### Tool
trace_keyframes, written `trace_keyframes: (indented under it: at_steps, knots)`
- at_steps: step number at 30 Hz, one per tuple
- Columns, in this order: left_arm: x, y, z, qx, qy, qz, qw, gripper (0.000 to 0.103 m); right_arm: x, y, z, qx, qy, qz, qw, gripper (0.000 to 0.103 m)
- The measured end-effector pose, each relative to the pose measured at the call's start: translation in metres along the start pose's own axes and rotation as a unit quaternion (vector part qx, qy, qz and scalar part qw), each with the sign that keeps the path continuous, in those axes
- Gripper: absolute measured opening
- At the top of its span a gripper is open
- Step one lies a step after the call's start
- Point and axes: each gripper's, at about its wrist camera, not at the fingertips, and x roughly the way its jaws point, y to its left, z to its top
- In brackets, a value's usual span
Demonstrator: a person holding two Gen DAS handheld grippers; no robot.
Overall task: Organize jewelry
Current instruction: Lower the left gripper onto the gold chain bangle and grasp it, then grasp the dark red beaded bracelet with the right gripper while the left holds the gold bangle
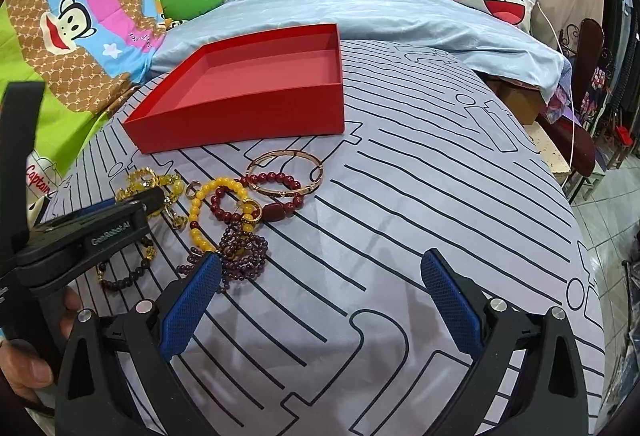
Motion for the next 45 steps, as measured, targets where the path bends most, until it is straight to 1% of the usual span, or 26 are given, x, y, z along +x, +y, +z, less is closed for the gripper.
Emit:
trace_keyframes:
  at_steps: [5,8,12,15,24,26,28,29,30,32,35,36,42,45]
  knots:
    - [-0.023,0.011,0.001,-0.006,-0.016,0.004,0.9999,0.054,-0.003,0.005,0.001,-0.01,-0.003,0.009,1.0,0.096]
    - [-0.034,0.021,0.0,-0.011,-0.02,0.016,0.9996,0.054,-0.004,0.01,0.002,-0.014,-0.005,0.016,1.0,0.096]
    - [-0.043,0.032,-0.007,-0.01,-0.02,0.03,0.9993,0.054,0.001,0.019,0.001,-0.021,0.005,0.03,0.999,0.088]
    - [-0.045,0.038,-0.013,-0.015,-0.017,0.028,0.9994,0.054,0.005,0.025,-0.001,-0.025,0.011,0.036,0.999,0.082]
    - [-0.04,0.043,-0.022,-0.017,-0.004,0.024,0.9995,0.054,0.021,0.033,0.0,-0.025,0.029,0.051,0.998,0.055]
    - [-0.039,0.042,-0.022,-0.016,-0.003,0.022,0.9996,0.054,0.023,0.035,0.001,-0.028,0.03,0.058,0.997,0.046]
    - [-0.038,0.041,-0.023,-0.015,-0.002,0.02,0.9997,0.054,0.023,0.036,0.0,-0.03,0.031,0.065,0.997,0.03]
    - [-0.037,0.04,-0.023,-0.014,-0.001,0.02,0.9997,0.054,0.022,0.037,-0.001,-0.031,0.031,0.069,0.997,0.025]
    - [-0.037,0.039,-0.023,-0.013,-0.001,0.02,0.9997,0.054,0.021,0.037,-0.002,-0.033,0.029,0.071,0.996,0.014]
    - [-0.037,0.038,-0.024,-0.013,0.0,0.018,0.9997,0.054,0.018,0.037,-0.002,-0.035,0.026,0.073,0.996,0.01]
    - [-0.039,0.037,-0.024,-0.013,-0.001,0.015,0.9998,0.054,0.013,0.036,-0.002,-0.036,0.021,0.08,0.996,0.008]
    - [-0.04,0.036,-0.025,-0.012,-0.001,0.015,0.9998,0.054,0.01,0.036,-0.002,-0.037,0.018,0.082,0.996,0.001]
    - [-0.049,0.03,-0.027,-0.008,-0.007,0.012,0.9999,0.054,-0.003,0.027,-0.003,-0.03,0.009,0.082,0.996,0.001]
    - [-0.053,0.028,-0.029,-0.007,-0.01,0.013,0.9998,0.054,-0.002,0.02,-0.008,-0.015,0.024,0.094,0.995,0.001]
